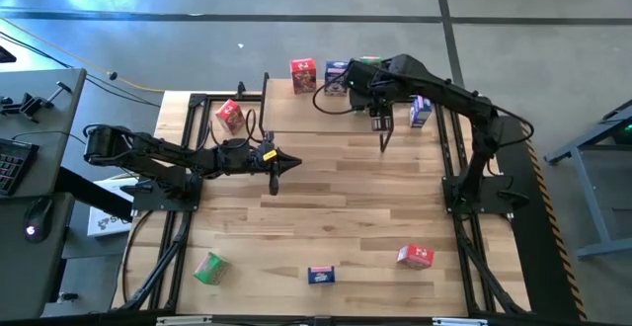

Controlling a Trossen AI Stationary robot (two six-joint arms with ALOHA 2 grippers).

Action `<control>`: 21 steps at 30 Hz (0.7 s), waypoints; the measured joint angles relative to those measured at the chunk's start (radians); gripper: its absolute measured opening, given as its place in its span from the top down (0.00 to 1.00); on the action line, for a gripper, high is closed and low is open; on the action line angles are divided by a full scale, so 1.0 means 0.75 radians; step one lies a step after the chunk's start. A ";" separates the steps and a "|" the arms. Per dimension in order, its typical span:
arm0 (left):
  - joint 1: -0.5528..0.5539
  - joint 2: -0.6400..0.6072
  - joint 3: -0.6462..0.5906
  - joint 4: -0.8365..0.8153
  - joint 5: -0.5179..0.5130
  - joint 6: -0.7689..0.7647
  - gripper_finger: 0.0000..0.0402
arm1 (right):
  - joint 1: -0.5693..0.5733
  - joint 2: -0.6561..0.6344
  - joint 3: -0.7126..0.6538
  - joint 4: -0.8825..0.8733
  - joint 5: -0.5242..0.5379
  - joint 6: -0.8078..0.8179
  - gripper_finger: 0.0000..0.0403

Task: Stack cereal on shelf
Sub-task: Put the right green cereal box on the shelf in front of the other green cereal box

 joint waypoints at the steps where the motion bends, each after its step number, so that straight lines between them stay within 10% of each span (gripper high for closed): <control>1: 0.000 0.000 0.000 0.000 0.000 0.000 0.98 | -0.008 0.000 0.000 0.002 0.004 -0.001 0.62; 21: 0.001 0.000 0.000 -0.002 0.026 -0.001 0.98 | -0.091 0.046 0.000 0.067 0.118 -0.019 0.52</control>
